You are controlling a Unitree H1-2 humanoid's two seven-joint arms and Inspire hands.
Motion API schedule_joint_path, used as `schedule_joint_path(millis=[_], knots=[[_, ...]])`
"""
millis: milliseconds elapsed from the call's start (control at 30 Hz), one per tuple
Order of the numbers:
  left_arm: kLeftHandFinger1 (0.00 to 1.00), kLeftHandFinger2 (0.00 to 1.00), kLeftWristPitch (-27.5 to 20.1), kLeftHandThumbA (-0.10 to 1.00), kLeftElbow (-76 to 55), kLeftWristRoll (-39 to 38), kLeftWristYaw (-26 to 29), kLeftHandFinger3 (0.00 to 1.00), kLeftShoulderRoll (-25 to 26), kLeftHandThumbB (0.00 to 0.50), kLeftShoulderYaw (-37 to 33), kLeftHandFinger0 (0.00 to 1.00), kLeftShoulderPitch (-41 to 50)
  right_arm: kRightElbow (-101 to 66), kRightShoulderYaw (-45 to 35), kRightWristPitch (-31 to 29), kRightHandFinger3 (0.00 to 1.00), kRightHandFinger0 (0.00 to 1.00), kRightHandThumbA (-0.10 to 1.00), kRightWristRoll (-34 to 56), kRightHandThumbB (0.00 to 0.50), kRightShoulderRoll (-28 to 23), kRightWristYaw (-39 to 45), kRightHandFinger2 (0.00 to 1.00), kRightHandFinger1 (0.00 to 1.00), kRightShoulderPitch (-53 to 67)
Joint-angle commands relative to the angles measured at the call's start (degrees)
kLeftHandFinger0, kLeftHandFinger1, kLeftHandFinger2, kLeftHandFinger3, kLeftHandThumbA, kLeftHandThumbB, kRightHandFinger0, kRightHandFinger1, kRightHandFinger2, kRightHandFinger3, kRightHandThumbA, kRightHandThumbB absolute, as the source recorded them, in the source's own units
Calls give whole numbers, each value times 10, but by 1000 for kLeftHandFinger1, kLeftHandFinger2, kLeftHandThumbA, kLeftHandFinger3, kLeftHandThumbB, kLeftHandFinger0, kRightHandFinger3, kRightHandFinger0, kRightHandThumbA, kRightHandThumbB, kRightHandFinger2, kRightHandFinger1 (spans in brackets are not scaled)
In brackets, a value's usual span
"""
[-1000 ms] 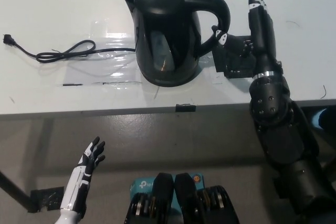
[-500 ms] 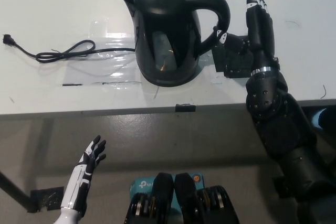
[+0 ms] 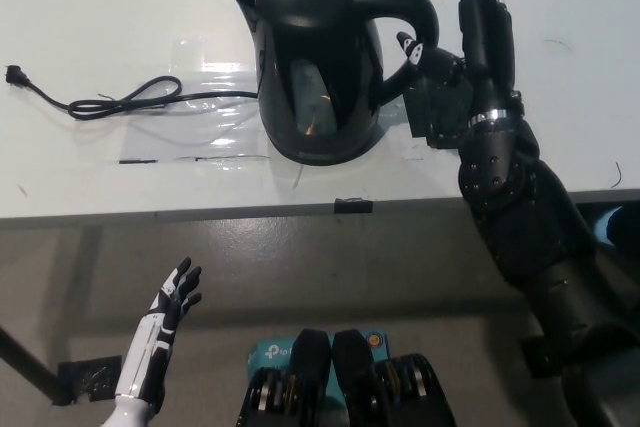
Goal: Use the right hand to grab the handle of the kettle from the base and place it on the right side
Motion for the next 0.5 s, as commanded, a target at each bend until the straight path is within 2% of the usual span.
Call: schedule_joint_path(millis=[0,467], knots=[[1000,1000,-12,1000,-18,0,-1,1000,8,500,1,984,-7,12,11,-33,1000,1000,845,-8,306,1,-32,1000,1000,-47],[1000,1000,-16,1000,-12,-10,-5,1000,7,500,2,990,-9,113,67,-9,1000,1000,774,-37,279,-3,-63,1000,1000,-98]])
